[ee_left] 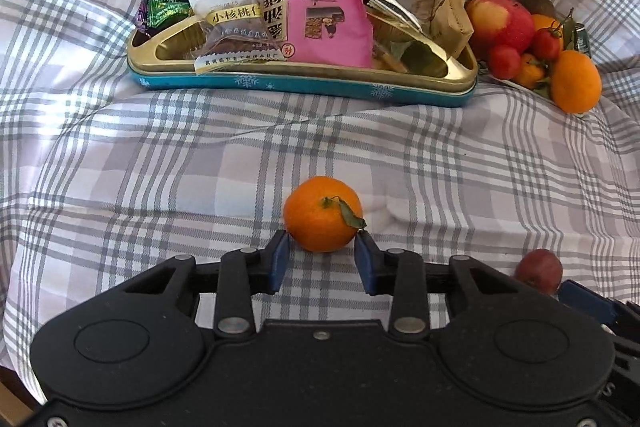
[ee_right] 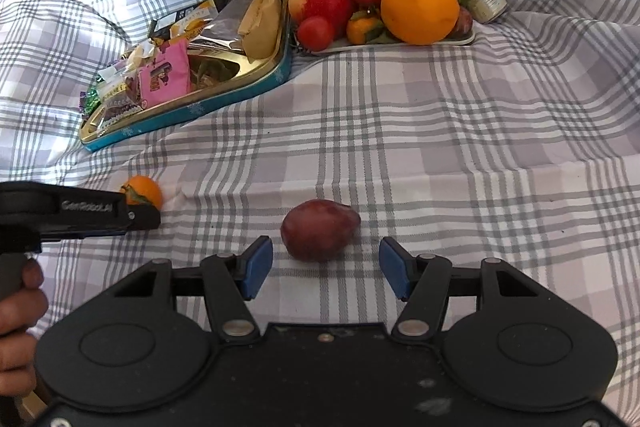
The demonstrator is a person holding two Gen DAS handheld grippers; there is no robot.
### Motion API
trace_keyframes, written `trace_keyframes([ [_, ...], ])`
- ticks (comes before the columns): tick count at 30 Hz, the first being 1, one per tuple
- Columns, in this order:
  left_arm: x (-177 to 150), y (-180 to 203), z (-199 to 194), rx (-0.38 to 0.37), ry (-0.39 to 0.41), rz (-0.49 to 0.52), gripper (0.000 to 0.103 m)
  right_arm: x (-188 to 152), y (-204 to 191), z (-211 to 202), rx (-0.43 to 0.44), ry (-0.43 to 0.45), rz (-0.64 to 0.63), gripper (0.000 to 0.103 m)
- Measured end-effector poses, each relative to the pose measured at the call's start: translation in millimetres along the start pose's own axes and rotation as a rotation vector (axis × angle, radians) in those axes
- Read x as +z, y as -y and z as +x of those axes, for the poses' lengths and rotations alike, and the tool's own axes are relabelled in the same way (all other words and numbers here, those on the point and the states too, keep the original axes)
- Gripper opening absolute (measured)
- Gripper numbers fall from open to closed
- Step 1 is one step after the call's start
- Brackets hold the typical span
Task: Organize fruits
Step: 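Grasp the last mandarin with the left tool while the right tool grasps the plum, then carry the mandarin and plum toward the gold tray with both tools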
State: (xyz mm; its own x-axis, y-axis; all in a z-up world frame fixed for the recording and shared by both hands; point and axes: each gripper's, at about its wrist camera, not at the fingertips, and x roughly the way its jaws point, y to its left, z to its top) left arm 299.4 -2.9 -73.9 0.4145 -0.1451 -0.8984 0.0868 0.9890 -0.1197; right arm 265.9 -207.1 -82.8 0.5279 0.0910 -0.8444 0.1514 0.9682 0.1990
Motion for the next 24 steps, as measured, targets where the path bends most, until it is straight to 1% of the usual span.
trace_keyframes([
  [9,0.5,0.9,-7.5,-0.019,0.065,0.010,0.046,0.3,-11.1,10.7,-0.035,0.037,-0.057,0.063],
  [10,1.2,1.3,-7.6,-0.017,0.067,0.009,0.046,-0.9,-13.0,11.3,-0.041,0.041,-0.074,0.062],
  [13,2.6,1.8,-8.8,-0.015,0.071,0.005,0.046,-5.9,-17.4,10.8,-0.070,0.060,-0.130,0.049],
  [16,3.1,3.7,-9.9,-0.008,0.085,0.011,0.046,-9.8,-18.6,8.8,-0.067,0.066,-0.165,0.046],
  [19,4.4,6.5,-9.7,0.002,0.099,0.020,0.046,-11.2,-15.9,5.8,-0.054,0.061,-0.157,0.044],
  [24,10.5,11.6,-8.5,0.016,0.132,0.031,0.048,-13.3,-10.7,1.1,-0.038,0.050,-0.129,0.044],
])
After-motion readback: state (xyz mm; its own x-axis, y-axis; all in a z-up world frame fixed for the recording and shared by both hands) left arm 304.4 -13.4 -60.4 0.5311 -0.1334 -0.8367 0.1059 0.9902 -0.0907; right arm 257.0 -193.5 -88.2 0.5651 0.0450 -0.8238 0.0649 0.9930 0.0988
